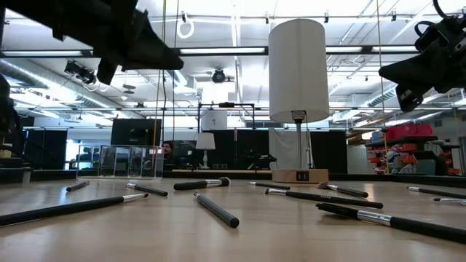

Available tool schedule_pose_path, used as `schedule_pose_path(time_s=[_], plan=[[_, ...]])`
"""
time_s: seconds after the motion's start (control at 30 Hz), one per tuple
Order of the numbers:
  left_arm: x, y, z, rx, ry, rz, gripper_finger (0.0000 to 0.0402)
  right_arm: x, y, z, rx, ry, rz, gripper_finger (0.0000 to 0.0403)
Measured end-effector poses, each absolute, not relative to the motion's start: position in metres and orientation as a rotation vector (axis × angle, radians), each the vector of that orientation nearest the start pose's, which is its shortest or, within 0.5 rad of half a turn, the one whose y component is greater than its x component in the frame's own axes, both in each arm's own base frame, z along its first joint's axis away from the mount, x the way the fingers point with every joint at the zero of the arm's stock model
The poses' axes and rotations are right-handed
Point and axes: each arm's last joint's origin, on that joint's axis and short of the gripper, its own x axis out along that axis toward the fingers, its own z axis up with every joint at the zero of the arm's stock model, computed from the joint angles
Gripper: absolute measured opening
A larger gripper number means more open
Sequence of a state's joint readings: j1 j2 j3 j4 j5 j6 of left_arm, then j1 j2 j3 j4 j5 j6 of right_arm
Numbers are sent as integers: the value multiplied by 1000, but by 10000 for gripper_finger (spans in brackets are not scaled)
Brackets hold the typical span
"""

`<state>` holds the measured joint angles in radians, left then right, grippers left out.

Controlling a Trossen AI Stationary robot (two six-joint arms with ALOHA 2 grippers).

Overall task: Put items in baskets/containers
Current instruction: Put the black eyeshadow brush into the transparent organizer

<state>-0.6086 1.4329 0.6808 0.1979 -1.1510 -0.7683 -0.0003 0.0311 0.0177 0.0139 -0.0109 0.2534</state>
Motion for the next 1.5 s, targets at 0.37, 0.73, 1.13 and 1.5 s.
schedule_pose_path(time_s=[0.37,0.73,1.13,1.5], plan=[[265,-148,222,-566,578,704,3,99,0,168,253,1,10,6],[246,-181,207,-870,987,881,61,99,0,168,253,1,10,6],[179,-250,198,-1105,1138,953,202,99,0,168,253,2,11,6],[168,-250,177,-918,1224,1115,203,99,0,168,253,2,10,6]])
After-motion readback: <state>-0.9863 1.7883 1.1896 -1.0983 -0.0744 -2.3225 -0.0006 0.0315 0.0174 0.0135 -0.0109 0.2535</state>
